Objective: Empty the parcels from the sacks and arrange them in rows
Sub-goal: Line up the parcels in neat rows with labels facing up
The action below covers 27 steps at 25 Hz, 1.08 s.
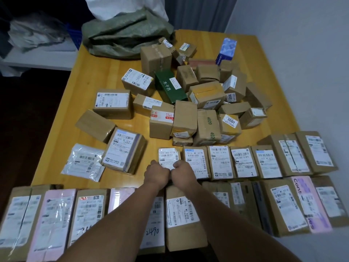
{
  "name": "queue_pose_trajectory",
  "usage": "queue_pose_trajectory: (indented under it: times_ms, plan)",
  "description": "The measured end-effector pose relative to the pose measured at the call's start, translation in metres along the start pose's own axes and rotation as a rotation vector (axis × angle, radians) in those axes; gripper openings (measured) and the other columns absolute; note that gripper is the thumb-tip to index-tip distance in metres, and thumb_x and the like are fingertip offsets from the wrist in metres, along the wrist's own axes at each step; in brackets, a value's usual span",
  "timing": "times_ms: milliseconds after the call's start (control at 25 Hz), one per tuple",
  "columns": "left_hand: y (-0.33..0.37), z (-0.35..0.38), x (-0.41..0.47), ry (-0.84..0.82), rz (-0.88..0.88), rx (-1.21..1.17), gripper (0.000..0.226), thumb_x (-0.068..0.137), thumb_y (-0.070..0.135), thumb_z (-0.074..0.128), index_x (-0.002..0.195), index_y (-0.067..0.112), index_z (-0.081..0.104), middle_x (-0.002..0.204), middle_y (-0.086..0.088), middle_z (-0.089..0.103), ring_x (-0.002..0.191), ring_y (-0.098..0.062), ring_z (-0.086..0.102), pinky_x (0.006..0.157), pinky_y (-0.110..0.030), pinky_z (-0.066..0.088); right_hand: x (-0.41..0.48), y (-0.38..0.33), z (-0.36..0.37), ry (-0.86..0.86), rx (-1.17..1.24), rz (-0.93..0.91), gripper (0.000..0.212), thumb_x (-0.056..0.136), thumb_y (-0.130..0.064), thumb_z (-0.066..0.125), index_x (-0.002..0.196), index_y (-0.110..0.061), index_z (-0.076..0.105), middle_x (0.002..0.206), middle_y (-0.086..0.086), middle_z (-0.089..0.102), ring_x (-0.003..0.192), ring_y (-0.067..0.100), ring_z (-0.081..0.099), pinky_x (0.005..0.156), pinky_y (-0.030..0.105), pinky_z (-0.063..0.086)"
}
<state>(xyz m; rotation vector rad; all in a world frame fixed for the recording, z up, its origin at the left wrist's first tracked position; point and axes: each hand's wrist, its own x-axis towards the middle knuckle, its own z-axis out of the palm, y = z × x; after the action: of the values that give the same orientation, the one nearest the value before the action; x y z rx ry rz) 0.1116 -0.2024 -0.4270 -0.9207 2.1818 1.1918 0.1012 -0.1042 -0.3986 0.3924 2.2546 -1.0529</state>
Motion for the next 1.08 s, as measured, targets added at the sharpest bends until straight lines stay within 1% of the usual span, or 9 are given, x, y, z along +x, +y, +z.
queue_pose_trajectory:
  times_ms: [120,400,480,560,640,760,840,960,1080]
  plan:
    - [0.001,0.004,-0.002,0.007,-0.011,-0.012,0.021,0.088,0.011,0.054,0.107,0.008,0.044,0.115,-0.016,0.061,0.102,-0.035,0.06,0.073,-0.033,0.045,0.0,0.003,-0.005,-0.038,-0.033,-0.01,0.032,0.089,0.004,0.049,0.119,0.0,0.059,0.116,0.014,0.063,0.093,0.022,0.052,0.088,0.033,0.046]
    - [0.007,0.002,-0.013,0.084,-0.064,-0.081,0.031,0.085,0.009,0.054,0.114,0.001,0.047,0.114,-0.021,0.06,0.105,-0.037,0.059,0.074,-0.036,0.046,0.004,0.003,-0.014,-0.1,-0.022,-0.037,0.036,0.089,-0.001,0.05,0.124,-0.008,0.056,0.112,0.011,0.062,0.105,0.03,0.061,0.092,0.04,0.051]
    - [0.009,-0.007,-0.017,0.136,-0.054,-0.097,0.032,0.086,0.009,0.055,0.115,-0.001,0.049,0.113,-0.021,0.06,0.103,-0.036,0.059,0.073,-0.033,0.044,0.006,-0.002,-0.015,-0.113,-0.02,-0.057,0.031,0.089,-0.002,0.049,0.118,-0.01,0.058,0.109,0.013,0.062,0.101,0.031,0.06,0.086,0.039,0.052]
    - [0.007,-0.02,-0.02,0.211,-0.034,-0.115,0.033,0.085,0.009,0.057,0.116,0.0,0.052,0.108,-0.018,0.062,0.094,-0.031,0.059,0.072,-0.031,0.042,0.008,-0.01,-0.012,-0.139,-0.023,-0.102,0.02,0.087,0.0,0.049,0.1,-0.014,0.057,0.092,0.01,0.056,0.085,0.028,0.054,0.07,0.033,0.045]
    - [0.002,-0.037,-0.019,0.284,-0.015,-0.136,0.034,0.083,0.008,0.059,0.115,0.0,0.055,0.105,-0.018,0.065,0.091,-0.03,0.059,0.071,-0.032,0.045,0.008,-0.02,-0.005,-0.151,-0.034,-0.123,0.017,0.087,0.0,0.048,0.089,-0.017,0.053,0.08,0.002,0.048,0.08,0.025,0.047,0.065,0.029,0.037]
    - [-0.006,-0.062,-0.011,0.391,-0.009,-0.134,0.032,0.083,0.012,0.057,0.114,0.001,0.058,0.11,-0.019,0.064,0.102,-0.038,0.059,0.084,-0.04,0.051,0.006,-0.031,0.008,-0.154,-0.038,-0.113,0.019,0.087,-0.003,0.048,0.083,-0.021,0.051,0.077,-0.003,0.043,0.078,0.025,0.044,0.06,0.027,0.033]
    - [-0.008,-0.079,-0.004,0.453,-0.007,-0.101,0.033,0.084,0.014,0.057,0.115,0.001,0.059,0.117,-0.022,0.06,0.111,-0.042,0.054,0.094,-0.041,0.046,0.008,-0.036,0.019,-0.152,-0.024,-0.085,0.023,0.087,-0.001,0.05,0.074,-0.02,0.046,0.074,-0.001,0.043,0.071,0.023,0.043,0.059,0.026,0.032]
    - [-0.017,-0.105,0.005,0.487,-0.032,-0.065,0.043,0.088,0.015,0.059,0.129,0.004,0.055,0.131,-0.022,0.048,0.126,-0.041,0.04,0.102,-0.041,0.035,0.007,-0.048,0.045,-0.122,0.013,-0.081,0.016,0.089,-0.004,0.054,0.1,-0.013,0.059,0.093,0.006,0.055,0.09,0.029,0.057,0.074,0.031,0.043]
    - [-0.036,-0.127,0.017,0.443,-0.022,-0.084,0.049,0.081,0.015,0.059,0.128,0.005,0.052,0.131,-0.02,0.047,0.126,-0.04,0.04,0.101,-0.044,0.038,0.001,-0.061,0.078,-0.123,0.005,-0.091,0.034,0.09,-0.009,0.056,0.123,-0.015,0.06,0.106,0.007,0.062,0.1,0.03,0.062,0.08,0.037,0.049]
